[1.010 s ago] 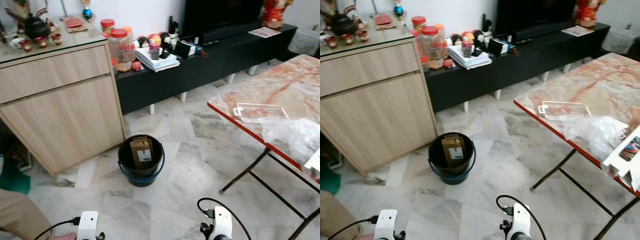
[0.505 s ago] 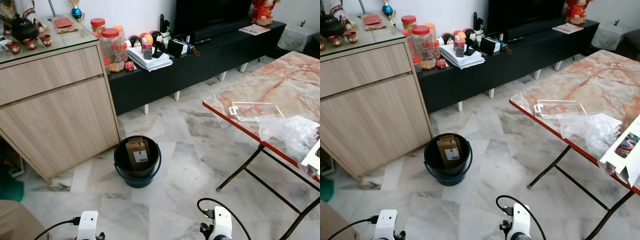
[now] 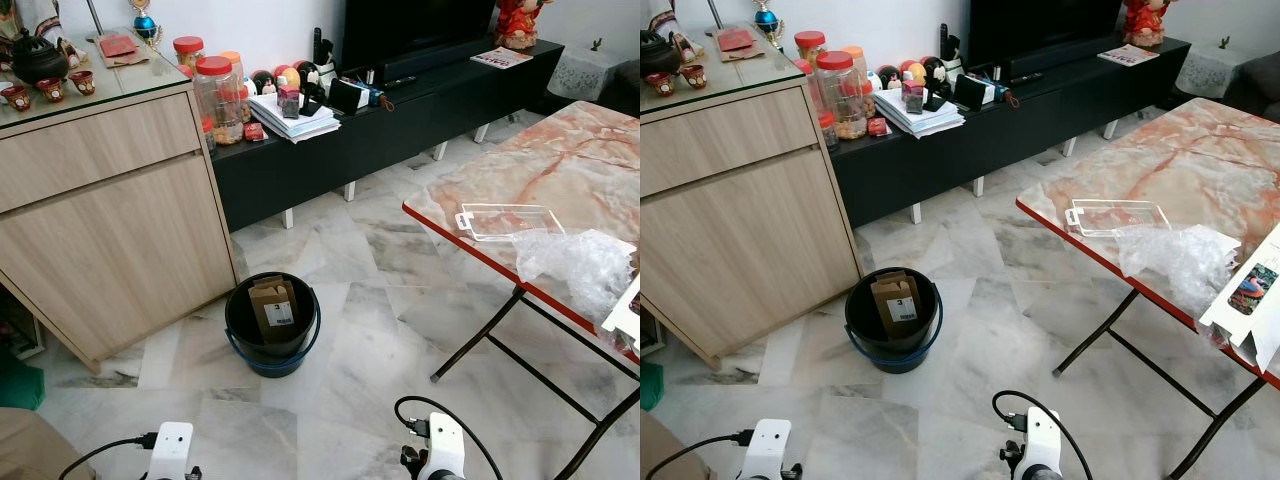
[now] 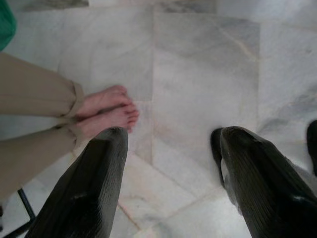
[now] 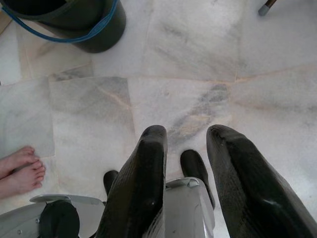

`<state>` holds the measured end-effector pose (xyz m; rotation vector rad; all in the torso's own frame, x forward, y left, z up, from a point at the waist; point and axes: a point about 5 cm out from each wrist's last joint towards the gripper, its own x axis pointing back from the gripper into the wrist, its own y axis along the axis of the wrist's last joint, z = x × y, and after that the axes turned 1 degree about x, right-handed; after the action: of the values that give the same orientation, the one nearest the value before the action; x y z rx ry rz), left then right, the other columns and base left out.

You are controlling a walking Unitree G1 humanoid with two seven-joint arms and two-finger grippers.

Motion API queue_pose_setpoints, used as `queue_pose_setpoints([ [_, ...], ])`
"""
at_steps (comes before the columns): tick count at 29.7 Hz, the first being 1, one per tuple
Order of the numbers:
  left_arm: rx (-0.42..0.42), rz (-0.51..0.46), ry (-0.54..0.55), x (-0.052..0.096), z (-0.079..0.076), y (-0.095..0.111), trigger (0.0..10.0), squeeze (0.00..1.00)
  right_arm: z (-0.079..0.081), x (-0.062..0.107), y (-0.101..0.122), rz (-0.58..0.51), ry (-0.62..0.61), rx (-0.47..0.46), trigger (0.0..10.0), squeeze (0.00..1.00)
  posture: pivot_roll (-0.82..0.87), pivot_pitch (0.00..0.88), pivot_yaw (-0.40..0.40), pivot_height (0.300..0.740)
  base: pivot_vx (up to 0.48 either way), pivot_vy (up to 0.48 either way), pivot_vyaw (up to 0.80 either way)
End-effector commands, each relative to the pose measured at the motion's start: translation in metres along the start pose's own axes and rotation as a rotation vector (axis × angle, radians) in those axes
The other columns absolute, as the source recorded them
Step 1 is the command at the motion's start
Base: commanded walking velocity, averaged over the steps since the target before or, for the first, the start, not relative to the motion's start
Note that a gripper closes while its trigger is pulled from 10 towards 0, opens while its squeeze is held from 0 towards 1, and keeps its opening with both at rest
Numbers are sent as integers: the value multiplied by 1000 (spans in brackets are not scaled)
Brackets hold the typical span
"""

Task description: Picking trash to rubbish bin

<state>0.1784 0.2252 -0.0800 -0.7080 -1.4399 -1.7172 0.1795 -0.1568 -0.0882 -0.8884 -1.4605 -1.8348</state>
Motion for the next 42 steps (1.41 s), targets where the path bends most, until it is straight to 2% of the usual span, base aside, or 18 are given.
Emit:
queue_pose_setpoints([
  [1, 3, 18, 6, 0, 1, -3, 10000, 0, -1, 0, -1, 6, -6, 0, 10000, 0, 11, 0, 0, 740, 0, 0, -800],
  [9, -5, 16, 1, 0, -1, -2, 10000, 0, 1, 0, 0, 4, -1, 2, 10000, 0, 12, 0, 0, 740, 0, 0, -800],
  [12, -45, 22, 17, 0, 1, -3, 10000, 0, 1, 0, 1, 4, -1, 3, 10000, 0, 12, 0, -1, 740, 0, -125, -800],
  [15, -18, 30, 25, 0, 2, -4, 10000, 0, 1, 0, 1, 4, -2, 3, 10000, 0, 11, 0, -1, 740, 0, -272, -800],
  [19, -23, 26, 21, 0, 2, -4, 10000, 0, 1, 0, 0, 4, -3, 3, 10000, 0, 12, 0, -1, 740, 0, 0, -800],
  [22, -82, 31, 25, 0, 2, -4, 10000, 0, 0, 0, 0, 5, -3, 4, 10000, 0, 12, 0, -2, 740, 0, -320, -800],
  [26, -33, 30, 34, 0, 3, -4, 10000, 0, 1, 0, 0, 3, -3, 5, 10000, 0, 12, 0, -2, 740, 0, -240, -800],
  [28, -53, 29, 23, 0, 2, -4, 10000, 0, 1, 0, 0, 4, -2, 6, 10000, 0, 12, 0, -3, 740, 0, 0, -800],
  [42, -51, 35, 24, 0, 1, -5, 10000, 0, 0, 0, 0, 6, 0, 8, 10000, 0, 11, 0, -3, 740, 0, 0, -800],
])
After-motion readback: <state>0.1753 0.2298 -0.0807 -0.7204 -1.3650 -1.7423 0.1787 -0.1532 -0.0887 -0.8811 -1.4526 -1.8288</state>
